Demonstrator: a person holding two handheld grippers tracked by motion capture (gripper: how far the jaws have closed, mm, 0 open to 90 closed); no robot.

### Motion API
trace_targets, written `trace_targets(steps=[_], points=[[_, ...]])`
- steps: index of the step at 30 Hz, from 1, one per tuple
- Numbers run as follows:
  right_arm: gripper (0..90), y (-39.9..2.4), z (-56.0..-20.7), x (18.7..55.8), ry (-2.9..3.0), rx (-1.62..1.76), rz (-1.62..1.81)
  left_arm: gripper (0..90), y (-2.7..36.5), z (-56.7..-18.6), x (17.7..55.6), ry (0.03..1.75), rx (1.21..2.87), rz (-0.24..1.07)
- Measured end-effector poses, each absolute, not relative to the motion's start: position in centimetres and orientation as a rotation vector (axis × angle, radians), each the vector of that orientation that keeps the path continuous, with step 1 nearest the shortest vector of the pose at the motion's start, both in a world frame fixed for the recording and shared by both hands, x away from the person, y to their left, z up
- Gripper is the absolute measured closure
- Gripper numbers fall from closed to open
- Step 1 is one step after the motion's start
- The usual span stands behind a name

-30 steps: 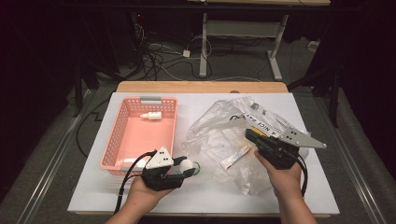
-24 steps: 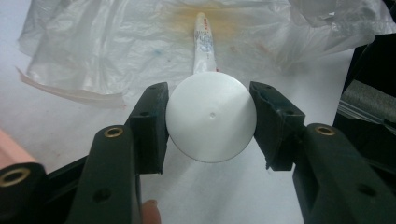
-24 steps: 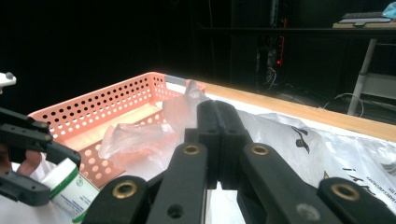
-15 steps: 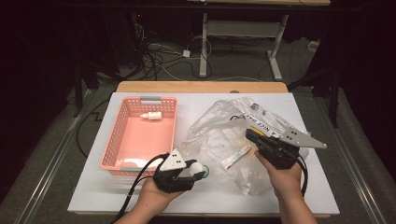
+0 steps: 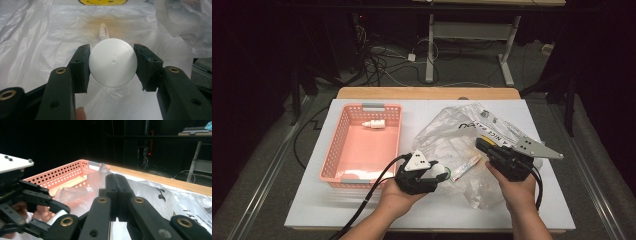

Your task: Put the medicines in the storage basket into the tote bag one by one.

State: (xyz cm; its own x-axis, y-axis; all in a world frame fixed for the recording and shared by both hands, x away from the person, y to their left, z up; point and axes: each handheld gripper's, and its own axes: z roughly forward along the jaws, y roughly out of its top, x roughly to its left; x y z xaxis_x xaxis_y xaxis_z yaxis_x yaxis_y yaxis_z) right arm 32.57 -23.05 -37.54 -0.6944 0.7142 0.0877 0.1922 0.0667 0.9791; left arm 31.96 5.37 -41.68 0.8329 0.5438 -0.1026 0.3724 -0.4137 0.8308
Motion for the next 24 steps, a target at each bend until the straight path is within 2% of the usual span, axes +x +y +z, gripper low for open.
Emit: trace_targets(steps=[24], points=[[90.0, -23.1, -37.8, 32.8, 1.934, 0.917, 1.669, 49.2, -0.5, -43.6, 37.3, 0.688, 2.031, 0.32]])
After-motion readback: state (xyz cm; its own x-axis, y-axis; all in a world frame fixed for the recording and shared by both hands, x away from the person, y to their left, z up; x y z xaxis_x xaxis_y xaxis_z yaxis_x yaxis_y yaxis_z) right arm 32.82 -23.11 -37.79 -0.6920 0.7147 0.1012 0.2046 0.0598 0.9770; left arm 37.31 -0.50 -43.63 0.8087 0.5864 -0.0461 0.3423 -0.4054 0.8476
